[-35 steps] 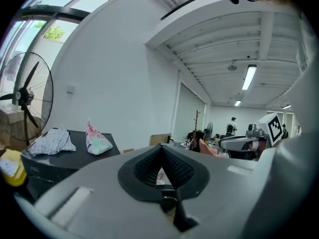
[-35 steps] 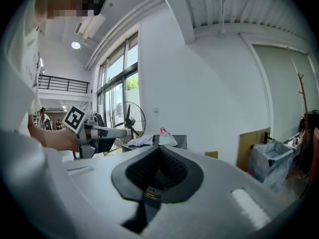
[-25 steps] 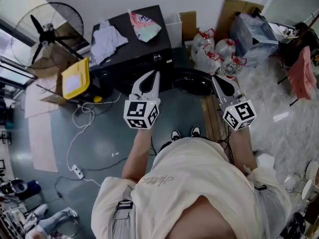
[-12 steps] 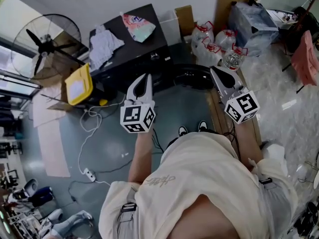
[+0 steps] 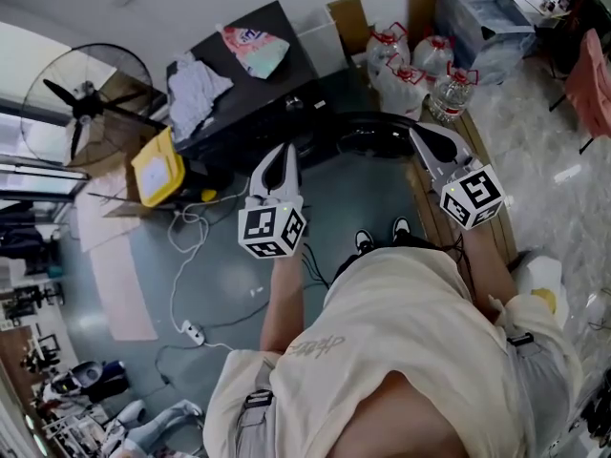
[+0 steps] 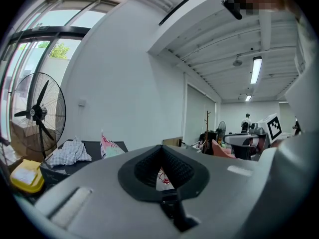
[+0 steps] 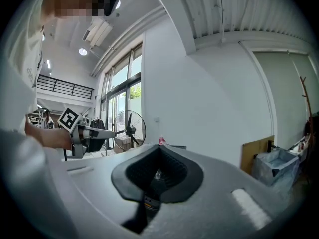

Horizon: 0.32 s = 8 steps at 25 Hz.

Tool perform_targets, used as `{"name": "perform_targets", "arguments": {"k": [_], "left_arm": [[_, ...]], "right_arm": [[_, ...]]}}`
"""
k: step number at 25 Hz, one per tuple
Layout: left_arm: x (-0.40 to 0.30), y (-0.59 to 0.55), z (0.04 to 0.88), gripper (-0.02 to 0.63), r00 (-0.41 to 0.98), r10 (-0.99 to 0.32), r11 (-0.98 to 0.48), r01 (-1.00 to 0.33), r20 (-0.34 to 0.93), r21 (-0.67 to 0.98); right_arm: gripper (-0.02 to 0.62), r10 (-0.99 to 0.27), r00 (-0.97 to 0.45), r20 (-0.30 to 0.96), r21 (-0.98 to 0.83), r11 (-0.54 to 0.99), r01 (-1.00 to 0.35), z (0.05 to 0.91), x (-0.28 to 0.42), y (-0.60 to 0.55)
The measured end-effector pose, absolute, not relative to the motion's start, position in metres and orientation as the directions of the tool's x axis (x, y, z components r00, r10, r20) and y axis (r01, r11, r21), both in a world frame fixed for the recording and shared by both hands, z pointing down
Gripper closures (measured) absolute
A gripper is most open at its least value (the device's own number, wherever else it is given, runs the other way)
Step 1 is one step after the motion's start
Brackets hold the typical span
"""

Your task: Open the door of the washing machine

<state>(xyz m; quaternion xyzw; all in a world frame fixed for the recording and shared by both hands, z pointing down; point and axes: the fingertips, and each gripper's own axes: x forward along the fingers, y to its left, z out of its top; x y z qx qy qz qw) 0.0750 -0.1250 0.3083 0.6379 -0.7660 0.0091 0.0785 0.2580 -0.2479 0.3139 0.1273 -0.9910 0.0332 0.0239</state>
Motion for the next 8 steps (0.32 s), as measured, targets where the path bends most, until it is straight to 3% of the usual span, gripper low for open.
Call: {"name": "perform_targets", "arguments": {"k": [8], "left_arm": [[0.079, -0.138, 0.31, 0.589, -0.153, -0.976, 0.167, -0.983, 0.155, 0.08]], "right_arm": [[0.594, -0.283, -0.956, 0.076, -0.098, 0.952, -0.29, 0.328, 0.272, -0.27]]}}
